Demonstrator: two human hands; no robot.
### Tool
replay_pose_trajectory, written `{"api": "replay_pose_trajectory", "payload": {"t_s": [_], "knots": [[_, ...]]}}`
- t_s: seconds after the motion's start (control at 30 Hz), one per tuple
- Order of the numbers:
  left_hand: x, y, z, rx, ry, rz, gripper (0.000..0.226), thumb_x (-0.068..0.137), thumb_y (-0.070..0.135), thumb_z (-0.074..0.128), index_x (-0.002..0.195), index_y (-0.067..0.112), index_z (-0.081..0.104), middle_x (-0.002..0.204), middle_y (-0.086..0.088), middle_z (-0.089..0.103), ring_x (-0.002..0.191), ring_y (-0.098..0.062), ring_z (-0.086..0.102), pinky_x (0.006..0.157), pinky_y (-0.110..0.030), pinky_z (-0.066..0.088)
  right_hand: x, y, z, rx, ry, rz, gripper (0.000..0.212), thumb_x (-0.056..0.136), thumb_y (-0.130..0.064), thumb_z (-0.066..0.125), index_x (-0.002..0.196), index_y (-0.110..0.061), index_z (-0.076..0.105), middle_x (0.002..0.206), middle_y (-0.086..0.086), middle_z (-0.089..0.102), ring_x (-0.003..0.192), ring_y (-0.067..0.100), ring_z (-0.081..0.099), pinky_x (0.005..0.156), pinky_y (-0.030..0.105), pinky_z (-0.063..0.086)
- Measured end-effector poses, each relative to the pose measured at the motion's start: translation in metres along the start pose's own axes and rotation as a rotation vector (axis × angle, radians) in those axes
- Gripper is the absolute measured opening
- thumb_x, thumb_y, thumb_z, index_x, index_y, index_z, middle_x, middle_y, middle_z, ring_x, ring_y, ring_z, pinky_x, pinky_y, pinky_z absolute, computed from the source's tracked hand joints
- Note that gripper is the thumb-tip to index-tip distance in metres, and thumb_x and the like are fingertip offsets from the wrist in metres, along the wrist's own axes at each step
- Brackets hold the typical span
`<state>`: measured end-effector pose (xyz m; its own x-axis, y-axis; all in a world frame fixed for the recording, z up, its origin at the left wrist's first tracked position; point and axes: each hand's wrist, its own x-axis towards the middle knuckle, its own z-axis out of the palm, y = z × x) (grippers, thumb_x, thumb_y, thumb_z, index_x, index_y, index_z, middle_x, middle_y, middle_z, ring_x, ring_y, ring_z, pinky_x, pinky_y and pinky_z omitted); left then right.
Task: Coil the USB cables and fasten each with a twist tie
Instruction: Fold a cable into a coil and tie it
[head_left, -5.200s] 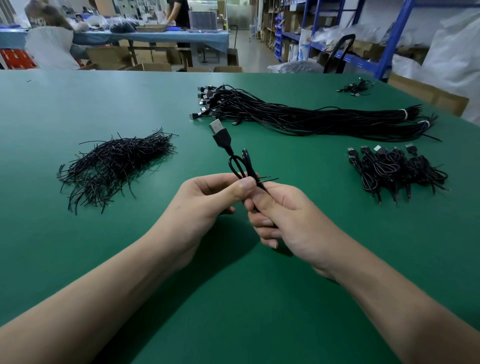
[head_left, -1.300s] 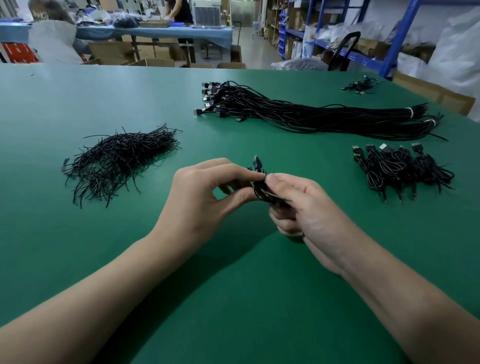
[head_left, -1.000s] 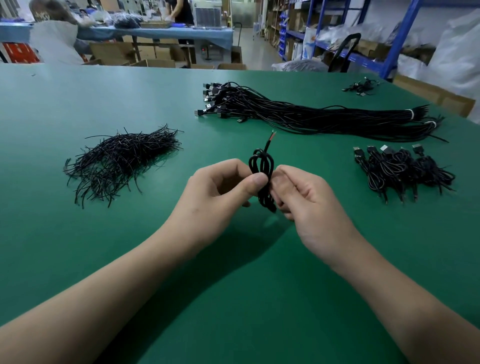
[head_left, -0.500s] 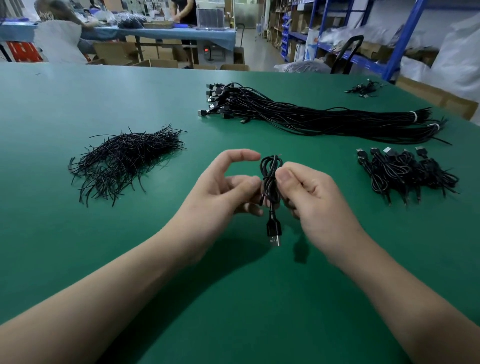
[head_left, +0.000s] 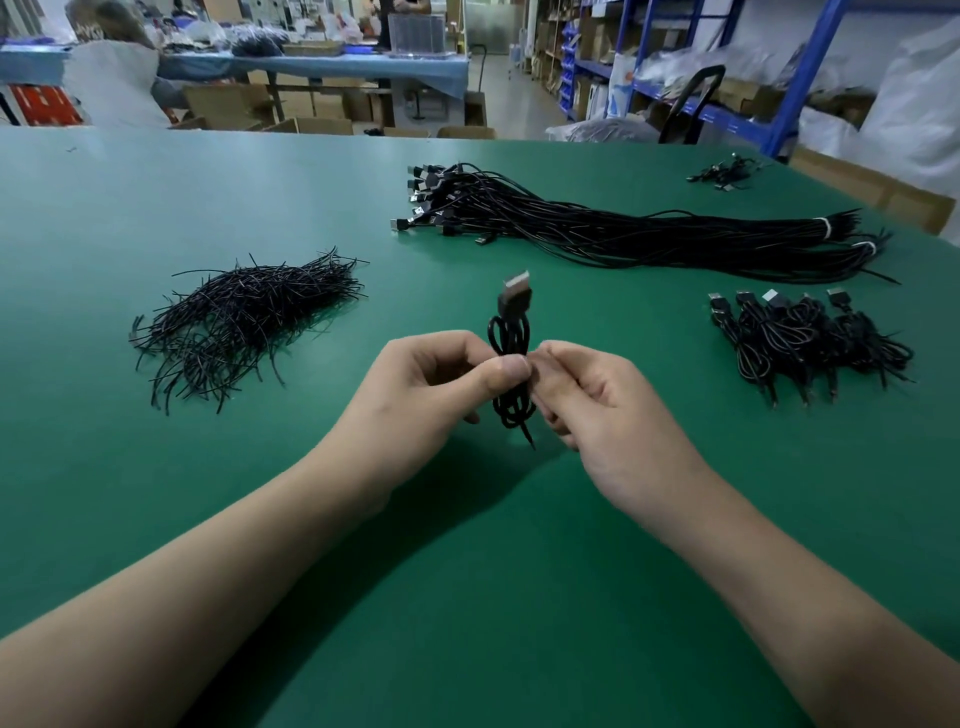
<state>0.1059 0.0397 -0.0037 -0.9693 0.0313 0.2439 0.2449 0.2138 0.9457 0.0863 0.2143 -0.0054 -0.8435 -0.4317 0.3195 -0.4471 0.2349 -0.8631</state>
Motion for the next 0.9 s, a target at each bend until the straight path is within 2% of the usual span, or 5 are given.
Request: {"api": "replay_pose_trajectory", "payload": {"t_s": [0.23, 0.4, 0.57, 0.67, 0.9], "knots": [[-0.003, 0.004, -0.001, -0.221, -0.125, -0.216, 0.058, 0.085, 0.051, 0.067, 0.084, -0.006, 0.056, 0.073, -0.008, 0.055, 0.065, -0.018, 0.049, 0.068, -0.031, 0.039, -0.003, -0.004, -0.005, -0.373, 0.070, -0.192, 0.041, 0.104, -0.036, 0.046, 0.069, -0.018, 0.034, 0.054, -0.006, 0.031, 0.051, 0.016, 0.031, 0.050, 0.037, 0.030], [-0.003, 0.008, -0.001, -0.330, -0.126, -0.272, 0.037, 0.082, 0.046, 0.077, 0.086, 0.011, 0.064, 0.062, 0.005, 0.054, 0.051, -0.008, 0.050, 0.051, -0.013, 0.042, -0.004, -0.008, -0.004, -0.597, 0.125, -0.341, 0.031, 0.104, -0.036, 0.046, 0.075, -0.030, 0.035, 0.056, -0.008, 0.033, 0.054, 0.019, 0.035, 0.050, 0.042, 0.038], [-0.001, 0.003, 0.002, -0.304, 0.034, -0.092, 0.021, 0.089, 0.028, 0.068, 0.105, 0.016, 0.063, 0.072, -0.003, 0.069, 0.061, -0.015, 0.062, 0.067, -0.024, 0.054, 0.000, -0.003, 0.000, -0.125, 0.081, -0.051, 0.044, 0.106, -0.034, 0.046, 0.070, -0.010, 0.038, 0.060, -0.010, 0.031, 0.057, 0.008, 0.029, 0.053, 0.028, 0.026], [-0.002, -0.001, 0.000, 0.050, 0.031, 0.116, 0.022, 0.095, 0.012, 0.068, 0.115, 0.020, 0.064, 0.085, 0.003, 0.075, 0.078, -0.012, 0.069, 0.079, -0.025, 0.052, 0.001, -0.002, -0.004, 0.178, 0.052, 0.170, 0.043, 0.107, -0.030, 0.045, 0.073, -0.004, 0.044, 0.058, -0.011, 0.032, 0.053, 0.007, 0.028, 0.048, 0.019, 0.026], [-0.003, -0.002, -0.003, 0.515, 0.136, 0.322, 0.008, 0.086, 0.037, 0.077, 0.092, 0.032, 0.076, 0.084, 0.015, 0.070, 0.080, -0.010, 0.063, 0.067, -0.024, 0.046, -0.001, -0.003, -0.002, 0.376, -0.064, 0.283, 0.041, 0.108, -0.028, 0.042, 0.069, -0.019, 0.051, 0.053, -0.013, 0.029, 0.043, 0.005, 0.020, 0.041, 0.017, 0.016]]}}
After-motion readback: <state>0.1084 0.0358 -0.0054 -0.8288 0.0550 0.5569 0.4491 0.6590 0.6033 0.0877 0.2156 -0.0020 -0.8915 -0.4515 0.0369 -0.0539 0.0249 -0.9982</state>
